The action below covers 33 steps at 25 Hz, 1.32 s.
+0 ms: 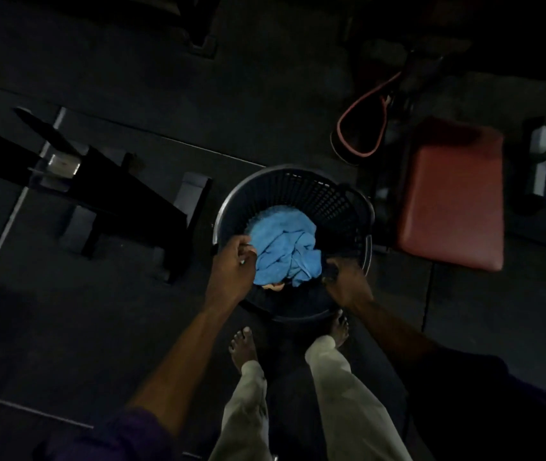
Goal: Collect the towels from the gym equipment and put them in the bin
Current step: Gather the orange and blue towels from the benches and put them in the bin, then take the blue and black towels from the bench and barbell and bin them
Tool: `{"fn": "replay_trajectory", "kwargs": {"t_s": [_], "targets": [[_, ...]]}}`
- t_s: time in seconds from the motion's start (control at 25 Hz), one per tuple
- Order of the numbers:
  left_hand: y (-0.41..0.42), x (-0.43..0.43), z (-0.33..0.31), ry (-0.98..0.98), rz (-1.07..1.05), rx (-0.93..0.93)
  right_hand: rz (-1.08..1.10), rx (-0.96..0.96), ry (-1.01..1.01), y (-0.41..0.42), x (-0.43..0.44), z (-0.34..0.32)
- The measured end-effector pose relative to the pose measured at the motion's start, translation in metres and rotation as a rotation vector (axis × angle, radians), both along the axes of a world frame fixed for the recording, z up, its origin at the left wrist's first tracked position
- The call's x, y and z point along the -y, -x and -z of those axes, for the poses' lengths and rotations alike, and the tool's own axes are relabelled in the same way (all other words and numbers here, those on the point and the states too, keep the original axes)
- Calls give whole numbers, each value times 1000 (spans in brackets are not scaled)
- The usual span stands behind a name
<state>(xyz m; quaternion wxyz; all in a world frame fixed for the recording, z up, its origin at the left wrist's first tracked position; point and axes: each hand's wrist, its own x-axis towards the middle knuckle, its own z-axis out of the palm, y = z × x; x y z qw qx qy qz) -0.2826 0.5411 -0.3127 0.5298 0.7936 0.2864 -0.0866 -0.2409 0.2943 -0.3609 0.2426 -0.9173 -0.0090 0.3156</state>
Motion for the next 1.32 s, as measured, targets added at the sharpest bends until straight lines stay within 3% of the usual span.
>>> {"fn": "replay_trajectory", "kwargs": {"t_s": [0.16, 0.24, 0.36, 0.52, 0.84, 1.32], "targets": [[22, 10, 21, 20, 13, -97, 103, -109, -39, 13, 8, 14], [25, 14, 16, 32, -24, -123, 307, -154, -148, 9, -6, 1], [19, 19, -12, 105, -68, -105, 707, -202, -413, 1, -29, -43], [-5, 32, -71, 277, -53, -101, 899, -225, -598, 6, -27, -117], [-91, 151, -177, 393, 312, -3, 1308, 109, -939, 40, 72, -239], [-69, 463, -223, 396, 780, -54, 1591, 504, -1083, 128, 342, -297]]}}
